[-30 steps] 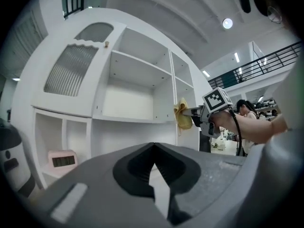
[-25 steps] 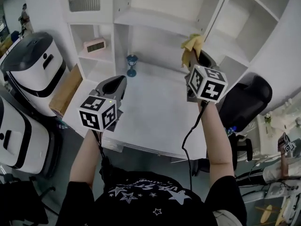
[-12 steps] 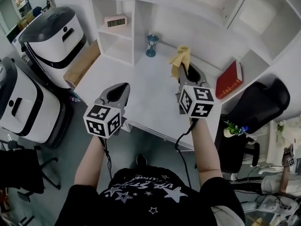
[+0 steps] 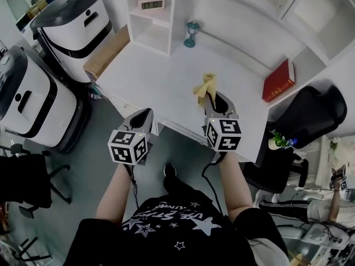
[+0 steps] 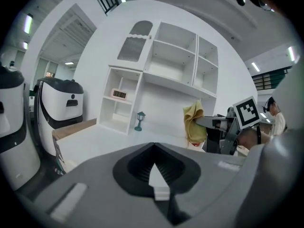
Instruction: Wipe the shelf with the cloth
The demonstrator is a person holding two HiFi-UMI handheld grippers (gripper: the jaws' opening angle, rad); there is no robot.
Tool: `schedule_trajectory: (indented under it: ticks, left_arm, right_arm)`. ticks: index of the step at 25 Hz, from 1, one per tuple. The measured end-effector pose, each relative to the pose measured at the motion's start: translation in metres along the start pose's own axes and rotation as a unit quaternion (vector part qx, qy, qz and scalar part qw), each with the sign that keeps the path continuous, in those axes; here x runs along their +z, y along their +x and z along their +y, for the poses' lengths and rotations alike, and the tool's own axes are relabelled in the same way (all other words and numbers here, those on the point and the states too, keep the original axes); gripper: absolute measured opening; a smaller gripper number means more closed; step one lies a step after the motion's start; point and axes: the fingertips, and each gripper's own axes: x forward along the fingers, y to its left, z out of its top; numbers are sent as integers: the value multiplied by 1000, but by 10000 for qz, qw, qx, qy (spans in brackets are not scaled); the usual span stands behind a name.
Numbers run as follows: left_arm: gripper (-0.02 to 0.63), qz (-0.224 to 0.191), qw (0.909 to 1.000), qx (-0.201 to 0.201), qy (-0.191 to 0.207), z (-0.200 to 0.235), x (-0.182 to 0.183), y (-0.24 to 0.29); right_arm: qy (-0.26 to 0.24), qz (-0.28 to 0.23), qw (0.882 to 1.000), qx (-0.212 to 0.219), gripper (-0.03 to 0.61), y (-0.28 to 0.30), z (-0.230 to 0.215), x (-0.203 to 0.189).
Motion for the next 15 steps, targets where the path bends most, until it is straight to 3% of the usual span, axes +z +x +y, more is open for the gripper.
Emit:
schedule_trajectory:
  ticks: [15]
  left_arm:
    - [2,23,9999,99,-45,-52,-69,-154]
  right_arm:
    - [137,87,9998,125,78,-136,80,-40]
